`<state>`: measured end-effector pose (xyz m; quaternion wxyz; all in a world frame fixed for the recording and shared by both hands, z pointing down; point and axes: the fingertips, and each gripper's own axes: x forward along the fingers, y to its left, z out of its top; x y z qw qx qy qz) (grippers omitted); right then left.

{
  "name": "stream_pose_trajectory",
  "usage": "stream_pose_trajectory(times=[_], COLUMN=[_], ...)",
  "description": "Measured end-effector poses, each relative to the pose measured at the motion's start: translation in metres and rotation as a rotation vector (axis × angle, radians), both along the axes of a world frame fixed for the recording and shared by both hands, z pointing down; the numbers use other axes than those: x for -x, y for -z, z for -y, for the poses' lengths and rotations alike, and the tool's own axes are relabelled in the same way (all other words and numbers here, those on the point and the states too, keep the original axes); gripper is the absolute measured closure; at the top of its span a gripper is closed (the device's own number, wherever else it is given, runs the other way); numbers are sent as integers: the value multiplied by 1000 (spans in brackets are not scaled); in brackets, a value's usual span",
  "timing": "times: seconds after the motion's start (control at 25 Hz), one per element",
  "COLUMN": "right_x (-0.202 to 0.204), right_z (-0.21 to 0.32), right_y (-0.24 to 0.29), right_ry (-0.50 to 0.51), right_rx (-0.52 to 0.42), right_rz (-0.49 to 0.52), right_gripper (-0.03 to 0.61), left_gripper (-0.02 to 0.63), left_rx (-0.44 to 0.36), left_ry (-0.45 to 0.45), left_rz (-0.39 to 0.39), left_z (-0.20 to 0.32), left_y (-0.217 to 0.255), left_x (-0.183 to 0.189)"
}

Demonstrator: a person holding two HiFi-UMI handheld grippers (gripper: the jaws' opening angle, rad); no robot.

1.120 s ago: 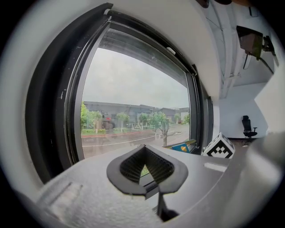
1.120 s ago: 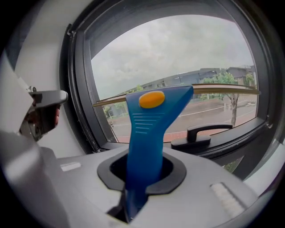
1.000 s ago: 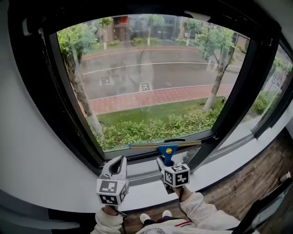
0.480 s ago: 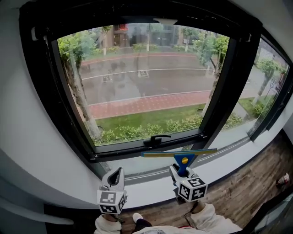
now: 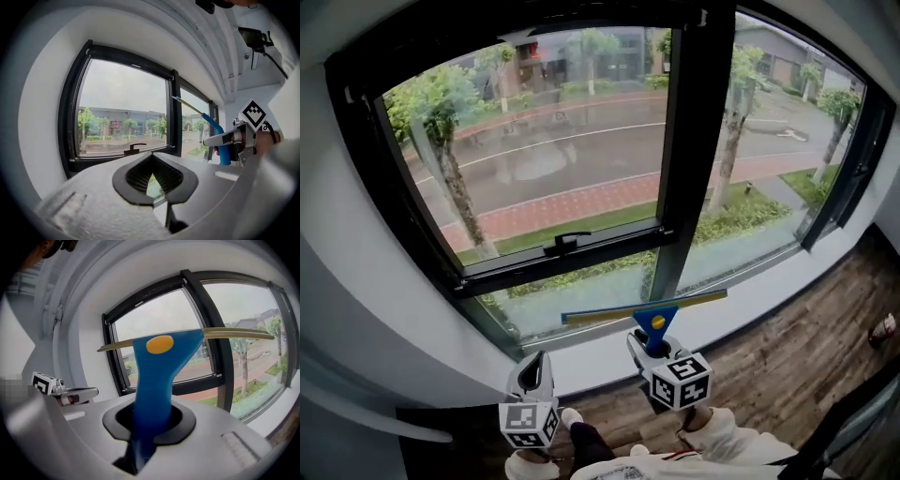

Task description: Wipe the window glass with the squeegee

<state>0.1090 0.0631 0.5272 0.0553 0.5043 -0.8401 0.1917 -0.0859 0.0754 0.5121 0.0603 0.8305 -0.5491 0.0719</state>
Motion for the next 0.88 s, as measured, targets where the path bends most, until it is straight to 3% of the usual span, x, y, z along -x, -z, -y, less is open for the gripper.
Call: stream_pose_trajectory(times=[0.28, 0.68, 0.88], right_x=[-25, 13, 34], right_z=[-65, -101, -119], right_y=[11, 20, 17], right_ry=[22, 73, 40], right_rx=[8, 17, 24], right_rz=[6, -12, -8], right_gripper=[515, 515, 515], left_gripper=[614, 614, 614], left_rx=[-6, -32, -26], left_ry=[1, 5, -18], left_rz=[-3, -16, -7], left_z=[-58, -101, -122], left_y=[9, 25, 23], left_x=[-37, -19, 6])
